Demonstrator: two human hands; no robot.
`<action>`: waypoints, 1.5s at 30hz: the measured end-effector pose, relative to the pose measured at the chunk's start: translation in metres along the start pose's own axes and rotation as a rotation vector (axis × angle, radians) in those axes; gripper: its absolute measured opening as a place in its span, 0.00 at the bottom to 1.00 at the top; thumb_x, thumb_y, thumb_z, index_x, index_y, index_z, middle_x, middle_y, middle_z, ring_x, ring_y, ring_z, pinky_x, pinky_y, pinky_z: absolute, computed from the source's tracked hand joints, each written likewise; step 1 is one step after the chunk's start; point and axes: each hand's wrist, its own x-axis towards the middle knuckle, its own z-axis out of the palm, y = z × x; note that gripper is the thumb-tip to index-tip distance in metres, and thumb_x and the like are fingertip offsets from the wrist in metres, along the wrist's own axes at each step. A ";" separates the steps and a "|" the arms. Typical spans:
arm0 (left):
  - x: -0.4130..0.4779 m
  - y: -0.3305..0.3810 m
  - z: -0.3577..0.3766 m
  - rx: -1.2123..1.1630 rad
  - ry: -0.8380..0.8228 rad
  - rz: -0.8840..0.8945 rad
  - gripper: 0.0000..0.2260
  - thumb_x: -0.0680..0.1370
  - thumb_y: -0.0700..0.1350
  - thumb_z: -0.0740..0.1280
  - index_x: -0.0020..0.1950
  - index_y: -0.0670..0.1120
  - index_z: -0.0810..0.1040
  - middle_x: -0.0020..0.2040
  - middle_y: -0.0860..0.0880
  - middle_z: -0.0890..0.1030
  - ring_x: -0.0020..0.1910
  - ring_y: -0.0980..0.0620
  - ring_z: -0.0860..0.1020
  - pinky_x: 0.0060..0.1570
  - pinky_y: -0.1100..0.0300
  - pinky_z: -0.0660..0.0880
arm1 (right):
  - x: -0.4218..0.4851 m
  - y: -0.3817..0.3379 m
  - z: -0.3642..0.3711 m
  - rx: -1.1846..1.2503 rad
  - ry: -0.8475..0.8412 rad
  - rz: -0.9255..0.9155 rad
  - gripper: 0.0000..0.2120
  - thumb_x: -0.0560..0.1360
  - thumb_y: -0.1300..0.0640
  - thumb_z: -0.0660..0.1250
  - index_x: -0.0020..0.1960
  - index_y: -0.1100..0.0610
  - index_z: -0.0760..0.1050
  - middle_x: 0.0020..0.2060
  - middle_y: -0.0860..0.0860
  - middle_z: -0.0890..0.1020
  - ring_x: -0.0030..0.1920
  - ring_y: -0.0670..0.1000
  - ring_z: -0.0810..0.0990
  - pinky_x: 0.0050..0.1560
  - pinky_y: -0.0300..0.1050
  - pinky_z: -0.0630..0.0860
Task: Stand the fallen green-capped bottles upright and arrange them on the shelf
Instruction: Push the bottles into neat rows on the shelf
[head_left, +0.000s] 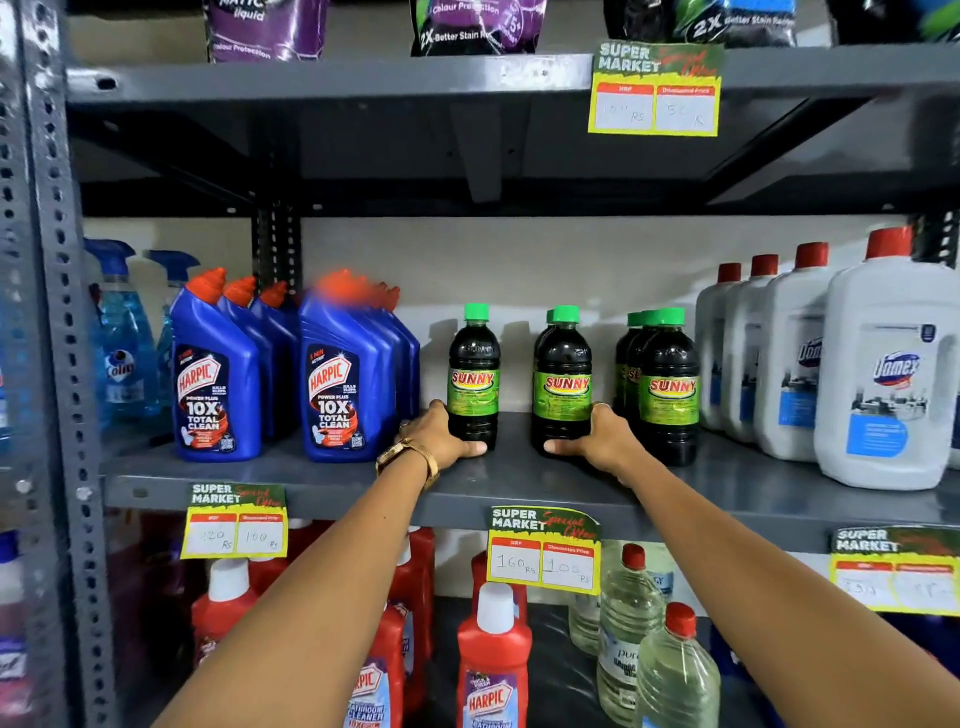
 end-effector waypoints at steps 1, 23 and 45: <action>0.000 -0.001 0.001 0.005 0.011 0.009 0.33 0.67 0.58 0.75 0.65 0.46 0.67 0.64 0.44 0.75 0.64 0.42 0.70 0.64 0.47 0.69 | 0.002 0.002 0.001 0.003 0.003 -0.013 0.35 0.66 0.54 0.78 0.66 0.66 0.67 0.63 0.62 0.76 0.64 0.61 0.75 0.62 0.50 0.72; -0.016 0.009 -0.003 0.180 0.021 0.049 0.32 0.73 0.56 0.70 0.68 0.41 0.63 0.66 0.39 0.73 0.65 0.37 0.68 0.63 0.46 0.67 | -0.002 0.003 0.002 -0.073 0.045 -0.049 0.34 0.67 0.52 0.77 0.65 0.67 0.67 0.61 0.64 0.77 0.62 0.62 0.76 0.62 0.54 0.74; -0.016 0.010 0.001 0.235 0.063 0.049 0.32 0.73 0.57 0.70 0.68 0.41 0.62 0.65 0.38 0.72 0.66 0.39 0.67 0.62 0.46 0.69 | 0.003 0.006 0.006 -0.123 0.050 -0.050 0.37 0.68 0.51 0.76 0.68 0.66 0.64 0.64 0.64 0.75 0.65 0.63 0.74 0.65 0.54 0.72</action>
